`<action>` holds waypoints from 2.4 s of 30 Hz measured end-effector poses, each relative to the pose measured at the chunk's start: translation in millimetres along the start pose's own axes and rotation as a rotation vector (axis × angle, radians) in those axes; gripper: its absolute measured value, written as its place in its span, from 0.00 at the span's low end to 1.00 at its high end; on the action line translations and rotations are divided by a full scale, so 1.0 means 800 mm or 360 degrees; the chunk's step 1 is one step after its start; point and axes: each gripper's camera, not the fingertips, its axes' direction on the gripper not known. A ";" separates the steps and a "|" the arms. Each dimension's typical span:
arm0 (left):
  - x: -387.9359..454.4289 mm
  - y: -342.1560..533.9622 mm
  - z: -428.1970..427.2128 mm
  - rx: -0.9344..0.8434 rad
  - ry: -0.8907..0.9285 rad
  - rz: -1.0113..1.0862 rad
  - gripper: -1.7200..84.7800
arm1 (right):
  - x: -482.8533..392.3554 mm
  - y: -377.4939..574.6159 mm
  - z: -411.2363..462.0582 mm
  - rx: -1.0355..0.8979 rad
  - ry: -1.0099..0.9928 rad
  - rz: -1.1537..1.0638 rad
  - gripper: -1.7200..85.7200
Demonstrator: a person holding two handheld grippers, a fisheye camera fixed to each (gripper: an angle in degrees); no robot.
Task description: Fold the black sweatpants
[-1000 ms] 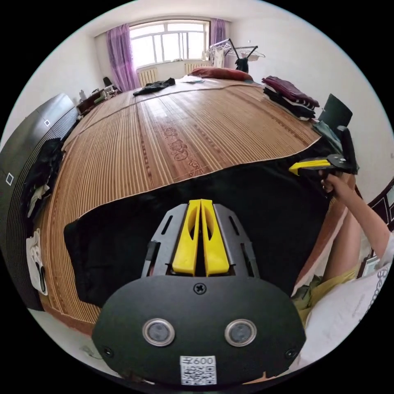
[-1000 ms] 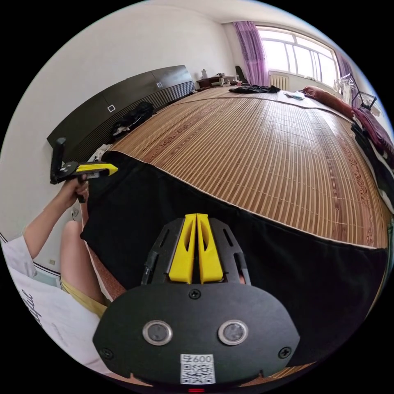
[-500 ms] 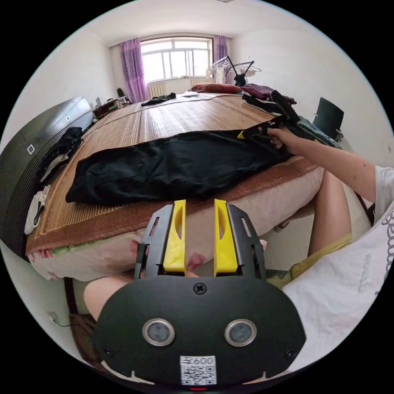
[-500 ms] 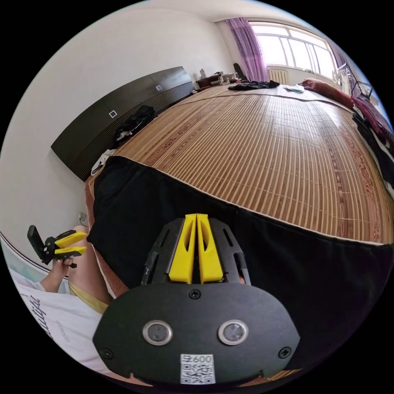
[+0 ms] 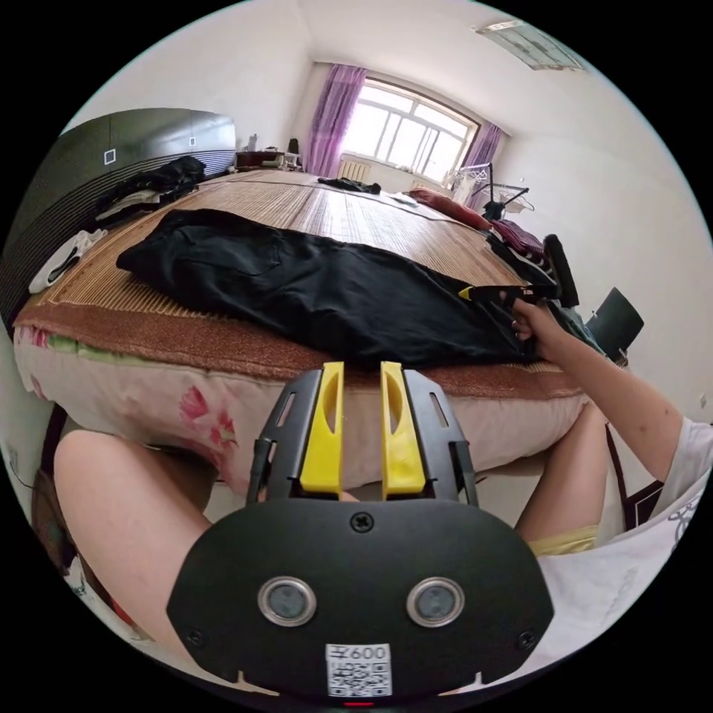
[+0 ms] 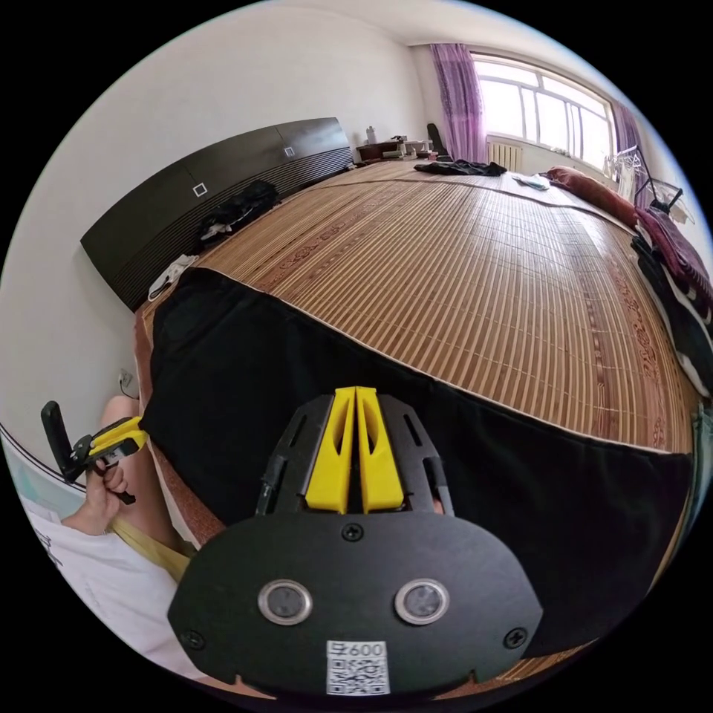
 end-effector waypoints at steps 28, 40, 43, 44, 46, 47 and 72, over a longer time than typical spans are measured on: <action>-0.082 0.044 0.169 0.0022 -0.0067 0.0198 0.03 | -0.233 -0.033 0.211 -0.0653 -0.1215 -0.0353 0.01; -0.109 0.048 0.210 0.0021 -0.0069 0.0292 0.04 | -0.147 -0.124 0.210 -0.0303 -0.0961 -0.0161 0.01; -0.114 0.045 0.216 0.0017 -0.0068 0.0313 0.04 | -0.160 -0.124 0.223 -0.0411 -0.0819 -0.0280 0.01; -0.116 0.044 0.218 0.0012 -0.0072 0.0327 0.04 | -0.150 -0.126 0.225 -0.0389 -0.0842 -0.0290 0.01; -0.119 0.043 0.220 0.0010 -0.0076 0.0344 0.04 | -0.116 -0.137 0.227 -0.0335 -0.0823 -0.0114 0.01; -0.122 0.042 0.222 0.0009 -0.0068 0.0343 0.04 | -0.090 -0.141 0.215 -0.0202 -0.0746 0.0017 0.01; -0.142 0.034 0.223 0.0038 -0.0039 0.0335 0.04 | -0.099 -0.170 0.135 0.0306 -0.0853 0.0428 0.01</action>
